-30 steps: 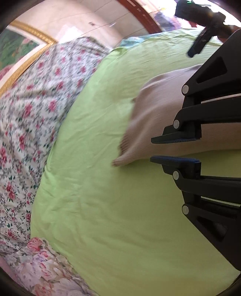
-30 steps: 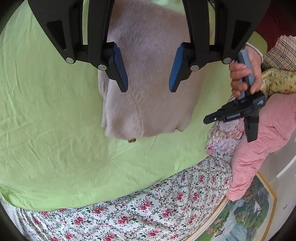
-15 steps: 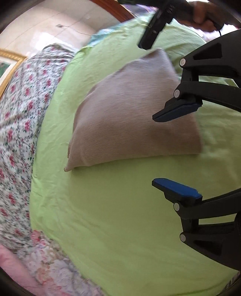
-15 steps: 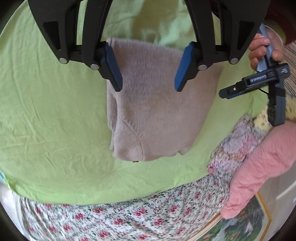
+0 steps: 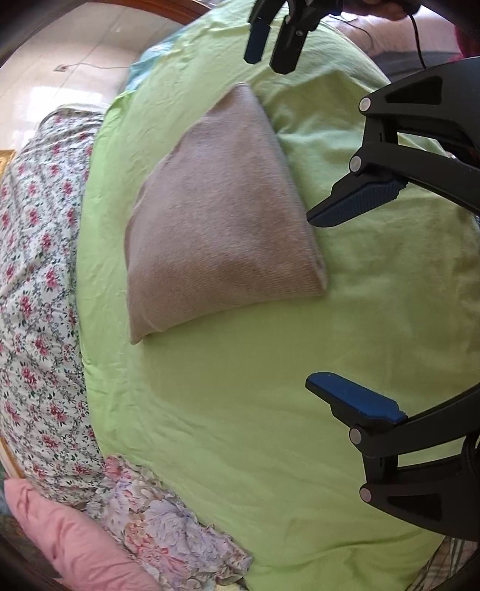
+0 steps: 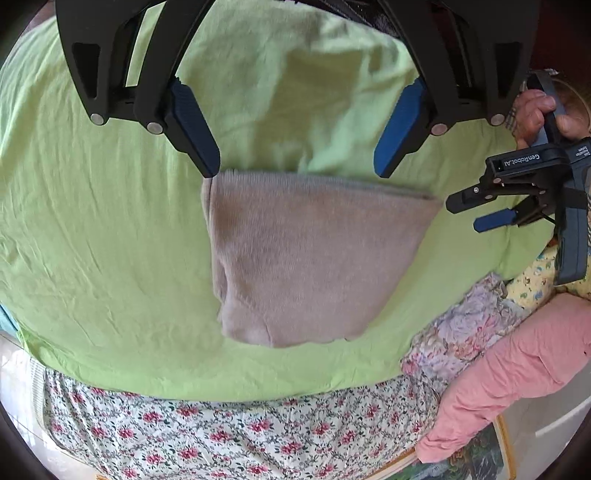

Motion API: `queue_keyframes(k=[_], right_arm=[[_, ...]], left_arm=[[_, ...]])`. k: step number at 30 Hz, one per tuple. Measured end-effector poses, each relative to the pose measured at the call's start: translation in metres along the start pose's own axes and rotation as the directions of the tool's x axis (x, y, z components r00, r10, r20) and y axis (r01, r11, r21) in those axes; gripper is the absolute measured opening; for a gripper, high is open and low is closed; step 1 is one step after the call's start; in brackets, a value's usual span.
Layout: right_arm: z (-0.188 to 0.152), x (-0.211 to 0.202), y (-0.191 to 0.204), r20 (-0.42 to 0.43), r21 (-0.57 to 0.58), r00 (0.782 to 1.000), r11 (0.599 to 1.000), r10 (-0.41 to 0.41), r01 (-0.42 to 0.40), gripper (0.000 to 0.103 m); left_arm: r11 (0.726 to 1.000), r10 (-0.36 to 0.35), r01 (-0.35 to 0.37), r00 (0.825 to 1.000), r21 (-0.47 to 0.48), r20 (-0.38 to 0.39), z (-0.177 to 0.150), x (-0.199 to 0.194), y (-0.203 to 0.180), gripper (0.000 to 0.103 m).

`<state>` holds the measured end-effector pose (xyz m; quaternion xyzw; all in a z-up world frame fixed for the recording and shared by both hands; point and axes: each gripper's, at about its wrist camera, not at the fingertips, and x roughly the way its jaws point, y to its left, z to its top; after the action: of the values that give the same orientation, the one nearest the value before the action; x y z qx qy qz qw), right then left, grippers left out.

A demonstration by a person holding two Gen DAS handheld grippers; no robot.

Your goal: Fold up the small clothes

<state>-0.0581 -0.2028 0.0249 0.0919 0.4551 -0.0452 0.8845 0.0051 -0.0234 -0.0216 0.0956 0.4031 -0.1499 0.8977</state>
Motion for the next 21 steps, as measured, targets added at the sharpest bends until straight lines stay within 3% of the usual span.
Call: queue_keyframes(k=[9,21], right_arm=[[-0.016,-0.005,0.012,-0.027,-0.037,1.000,0.999,-0.015,0.014,0.087],[0.001,0.015,0.015,-0.023,-0.033,1.000,0.999,-0.017,0.017,0.087]], left_arm=[[0.999,-0.011,0.013,0.999,0.038,-0.038,-0.013,-0.003,-0.003,0.082],[1.000,0.006,-0.005,0.999,0.009,-0.038,0.008,0.008,0.001,0.084]])
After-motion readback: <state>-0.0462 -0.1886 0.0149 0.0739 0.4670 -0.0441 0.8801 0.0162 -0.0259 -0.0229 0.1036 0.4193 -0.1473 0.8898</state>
